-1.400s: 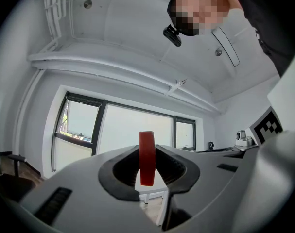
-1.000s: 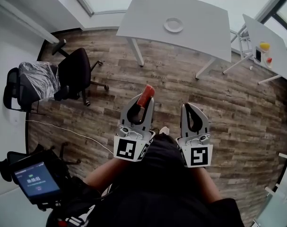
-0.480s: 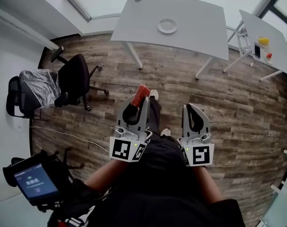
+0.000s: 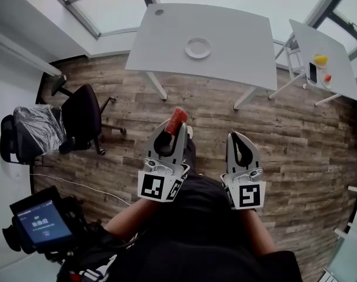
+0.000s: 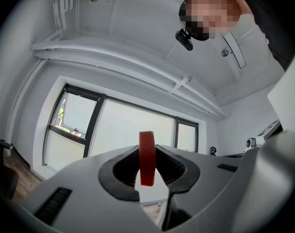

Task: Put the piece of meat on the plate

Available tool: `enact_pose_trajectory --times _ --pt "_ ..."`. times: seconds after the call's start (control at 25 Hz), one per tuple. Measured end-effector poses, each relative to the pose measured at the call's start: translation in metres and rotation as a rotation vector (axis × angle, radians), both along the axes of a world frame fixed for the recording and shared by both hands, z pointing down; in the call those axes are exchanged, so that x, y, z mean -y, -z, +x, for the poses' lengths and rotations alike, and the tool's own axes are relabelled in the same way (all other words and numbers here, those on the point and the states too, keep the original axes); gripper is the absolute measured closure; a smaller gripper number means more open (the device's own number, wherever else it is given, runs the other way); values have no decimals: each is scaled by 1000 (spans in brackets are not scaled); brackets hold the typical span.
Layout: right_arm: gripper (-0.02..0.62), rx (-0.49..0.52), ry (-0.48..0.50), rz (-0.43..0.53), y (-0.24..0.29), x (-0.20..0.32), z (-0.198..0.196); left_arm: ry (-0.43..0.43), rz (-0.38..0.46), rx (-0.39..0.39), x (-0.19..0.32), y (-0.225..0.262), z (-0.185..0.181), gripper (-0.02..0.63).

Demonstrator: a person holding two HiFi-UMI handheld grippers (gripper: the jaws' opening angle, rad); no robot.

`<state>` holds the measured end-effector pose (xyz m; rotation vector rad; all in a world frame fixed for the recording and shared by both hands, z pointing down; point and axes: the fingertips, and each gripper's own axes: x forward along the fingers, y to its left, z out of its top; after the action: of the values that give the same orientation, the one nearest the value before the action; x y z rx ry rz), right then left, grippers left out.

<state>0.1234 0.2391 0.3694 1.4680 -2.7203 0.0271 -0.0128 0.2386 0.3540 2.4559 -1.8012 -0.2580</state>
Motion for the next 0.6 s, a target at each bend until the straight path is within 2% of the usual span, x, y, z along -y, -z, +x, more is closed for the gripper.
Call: enact_pose_trajectory --times 0.12,0.36,0.6 --pt "592 25 -18 18 6 14 4 -21 15 19 12 6 5 514" --pt "592 36 -10 -40 7 103 -45 -38 -46 6 99 1 -39 514" --pt "592 27 -20 -47 9 167 -73 -56 -58 -3 165 0 -66 514"
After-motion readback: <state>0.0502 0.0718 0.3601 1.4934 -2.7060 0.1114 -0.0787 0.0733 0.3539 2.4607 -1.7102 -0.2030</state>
